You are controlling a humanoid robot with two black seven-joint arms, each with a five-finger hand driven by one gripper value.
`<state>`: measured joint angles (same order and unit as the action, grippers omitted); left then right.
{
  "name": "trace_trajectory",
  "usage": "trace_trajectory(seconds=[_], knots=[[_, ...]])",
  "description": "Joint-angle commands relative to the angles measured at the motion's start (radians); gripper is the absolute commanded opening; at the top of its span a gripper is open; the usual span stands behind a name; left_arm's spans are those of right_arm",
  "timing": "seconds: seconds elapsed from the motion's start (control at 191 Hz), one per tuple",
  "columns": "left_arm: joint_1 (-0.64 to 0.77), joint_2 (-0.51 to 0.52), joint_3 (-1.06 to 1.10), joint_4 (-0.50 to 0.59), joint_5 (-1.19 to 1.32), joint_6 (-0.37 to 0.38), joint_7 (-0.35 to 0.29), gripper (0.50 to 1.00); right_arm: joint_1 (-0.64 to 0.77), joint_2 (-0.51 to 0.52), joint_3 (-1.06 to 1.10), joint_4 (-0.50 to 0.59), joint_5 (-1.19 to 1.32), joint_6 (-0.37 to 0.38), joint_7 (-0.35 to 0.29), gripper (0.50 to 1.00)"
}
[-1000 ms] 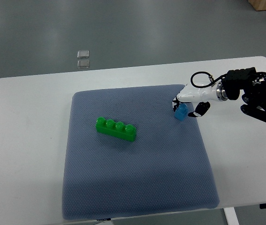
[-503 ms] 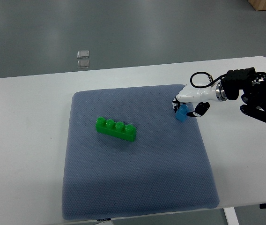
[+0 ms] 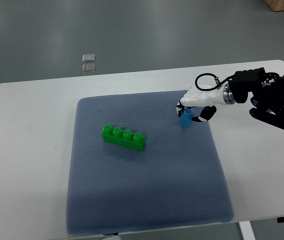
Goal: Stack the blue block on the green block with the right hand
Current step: 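Carry the blue block with the right hand over the green block, then lower the blue block onto the green block's studs and press down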
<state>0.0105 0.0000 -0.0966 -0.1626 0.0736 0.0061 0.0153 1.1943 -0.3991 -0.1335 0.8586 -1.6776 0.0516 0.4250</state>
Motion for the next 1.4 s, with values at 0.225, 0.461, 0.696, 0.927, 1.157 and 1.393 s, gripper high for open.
trace_trajectory(seconds=[0.225, 0.461, 0.696, 0.927, 1.157, 1.393], knots=[[0.0, 0.0, 0.0, 0.0, 0.0, 0.0, 0.0, 1.0, 0.091, 0.022, 0.0, 0.053, 0.007, 0.036, 0.001, 0.596], [0.0, 0.0, 0.0, 0.0, 0.0, 0.0, 0.0, 1.0, 0.179, 0.088, 0.002, 0.105, 0.009, 0.068, 0.0, 0.599], [0.0, 0.0, 0.0, 0.0, 0.0, 0.0, 0.0, 1.0, 0.202, 0.167, 0.002, 0.119, 0.012, 0.079, 0.008, 0.601], [0.0, 0.0, 0.0, 0.0, 0.0, 0.0, 0.0, 1.0, 0.199, 0.21, 0.0, 0.112, 0.01, 0.09, 0.003, 0.601], [0.0, 0.0, 0.0, 0.0, 0.0, 0.0, 0.0, 1.0, 0.186, 0.243, 0.0, 0.069, 0.006, 0.091, -0.003, 0.603], [0.0, 0.0, 0.0, 0.0, 0.0, 0.0, 0.0, 1.0, 0.171, 0.246, -0.001, 0.063, 0.003, 0.093, -0.003, 0.603]])
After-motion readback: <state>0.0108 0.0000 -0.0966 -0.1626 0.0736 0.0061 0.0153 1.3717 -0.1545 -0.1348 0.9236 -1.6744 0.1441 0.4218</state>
